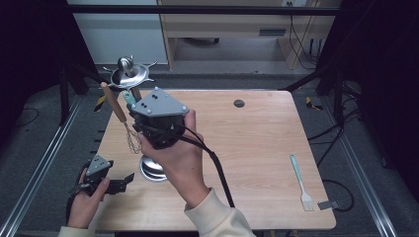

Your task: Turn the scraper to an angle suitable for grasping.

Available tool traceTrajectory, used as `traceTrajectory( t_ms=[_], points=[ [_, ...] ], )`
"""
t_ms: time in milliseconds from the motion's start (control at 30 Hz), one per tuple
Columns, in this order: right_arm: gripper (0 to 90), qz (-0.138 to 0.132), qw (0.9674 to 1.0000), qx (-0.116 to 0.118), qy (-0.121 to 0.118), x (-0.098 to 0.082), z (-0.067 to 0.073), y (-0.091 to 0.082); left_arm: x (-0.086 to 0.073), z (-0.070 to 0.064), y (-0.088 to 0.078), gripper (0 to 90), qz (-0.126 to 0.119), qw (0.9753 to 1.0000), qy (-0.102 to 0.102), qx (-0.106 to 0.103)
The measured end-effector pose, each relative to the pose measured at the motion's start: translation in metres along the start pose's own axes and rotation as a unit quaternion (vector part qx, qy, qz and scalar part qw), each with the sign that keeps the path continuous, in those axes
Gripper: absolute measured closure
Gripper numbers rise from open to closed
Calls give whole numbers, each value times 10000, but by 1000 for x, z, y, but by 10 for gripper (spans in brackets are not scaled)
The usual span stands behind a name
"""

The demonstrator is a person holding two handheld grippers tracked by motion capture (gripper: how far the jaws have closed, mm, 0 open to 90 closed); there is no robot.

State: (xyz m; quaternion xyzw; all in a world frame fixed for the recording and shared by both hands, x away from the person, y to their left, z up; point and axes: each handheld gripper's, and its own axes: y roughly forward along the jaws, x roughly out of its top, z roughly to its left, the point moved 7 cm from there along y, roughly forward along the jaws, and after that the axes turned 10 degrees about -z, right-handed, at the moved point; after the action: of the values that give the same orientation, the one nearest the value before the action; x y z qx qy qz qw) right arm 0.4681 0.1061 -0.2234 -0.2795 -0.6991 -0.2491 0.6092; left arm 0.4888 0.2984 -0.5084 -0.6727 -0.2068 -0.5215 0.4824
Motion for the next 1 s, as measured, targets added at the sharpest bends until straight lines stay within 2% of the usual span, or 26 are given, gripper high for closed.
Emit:
traceTrajectory(
  t_ms=[600, 867, 1000],
  points=[
    [746, 23, 10000, -10, -22, 1, 3, 1, 0, -1, 1, 39, 9, 10000, 18, -8],
    [745, 125, 9996, -169, -174, 1, 4, 3, 0, -2, 1, 39, 6, 10000, -3, -16],
    [745, 140, 9995, -219, -176, 0, 5, 5, 0, -2, 1, 39, 9, 10000, 9, -19]
  ],
)
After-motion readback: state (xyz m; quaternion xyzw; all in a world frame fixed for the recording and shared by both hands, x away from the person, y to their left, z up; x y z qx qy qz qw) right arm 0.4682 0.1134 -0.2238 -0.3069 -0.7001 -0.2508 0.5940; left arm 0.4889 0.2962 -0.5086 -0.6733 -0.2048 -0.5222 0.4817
